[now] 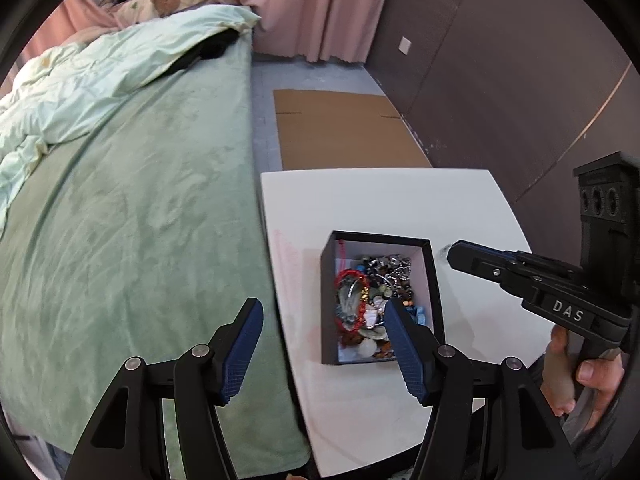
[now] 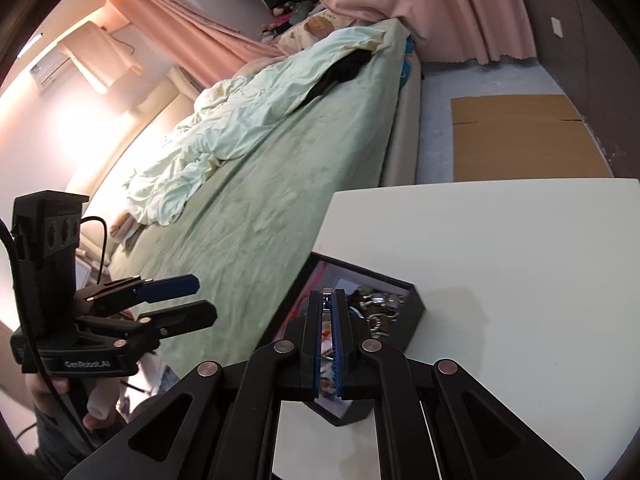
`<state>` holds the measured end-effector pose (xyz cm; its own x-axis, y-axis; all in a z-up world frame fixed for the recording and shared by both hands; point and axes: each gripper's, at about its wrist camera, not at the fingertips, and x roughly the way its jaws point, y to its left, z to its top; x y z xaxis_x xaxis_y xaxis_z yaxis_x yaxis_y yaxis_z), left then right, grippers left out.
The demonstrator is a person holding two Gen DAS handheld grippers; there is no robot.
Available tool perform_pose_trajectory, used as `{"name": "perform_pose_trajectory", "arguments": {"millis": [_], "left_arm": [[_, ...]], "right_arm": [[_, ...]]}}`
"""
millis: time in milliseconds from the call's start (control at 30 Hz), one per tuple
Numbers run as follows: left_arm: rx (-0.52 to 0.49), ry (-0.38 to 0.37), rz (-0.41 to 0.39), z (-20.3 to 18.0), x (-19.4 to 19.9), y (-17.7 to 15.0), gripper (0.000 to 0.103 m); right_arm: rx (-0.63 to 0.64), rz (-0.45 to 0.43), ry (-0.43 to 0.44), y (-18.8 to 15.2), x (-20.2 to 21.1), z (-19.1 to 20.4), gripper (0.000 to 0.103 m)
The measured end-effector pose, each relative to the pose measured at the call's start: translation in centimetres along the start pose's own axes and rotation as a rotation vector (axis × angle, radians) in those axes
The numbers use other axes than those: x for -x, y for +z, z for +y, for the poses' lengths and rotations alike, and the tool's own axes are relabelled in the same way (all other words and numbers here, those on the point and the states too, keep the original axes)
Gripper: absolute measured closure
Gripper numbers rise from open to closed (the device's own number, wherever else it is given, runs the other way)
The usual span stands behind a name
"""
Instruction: Organize jewelry
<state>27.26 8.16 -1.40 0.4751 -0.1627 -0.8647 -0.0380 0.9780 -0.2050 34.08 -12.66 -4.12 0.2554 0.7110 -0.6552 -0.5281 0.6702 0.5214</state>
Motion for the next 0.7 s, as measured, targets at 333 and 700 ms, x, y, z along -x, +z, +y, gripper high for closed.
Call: {"name": "perform_pose_trajectory", "arguments": {"millis": [333, 700], "left_arm": [[0.023, -0.034, -0.089, 0.3, 3.5, -1.2, 0.015], [-0.030, -0.069, -0.203, -2.5, 6.7, -3.9, 0.005]], "right_arm": [[0.003, -0.085, -0.026, -1.2, 3.2, 0.2, 0.029], [0.009, -0.139, -0.114, -4.1, 8.4, 0.6, 0.000]]}}
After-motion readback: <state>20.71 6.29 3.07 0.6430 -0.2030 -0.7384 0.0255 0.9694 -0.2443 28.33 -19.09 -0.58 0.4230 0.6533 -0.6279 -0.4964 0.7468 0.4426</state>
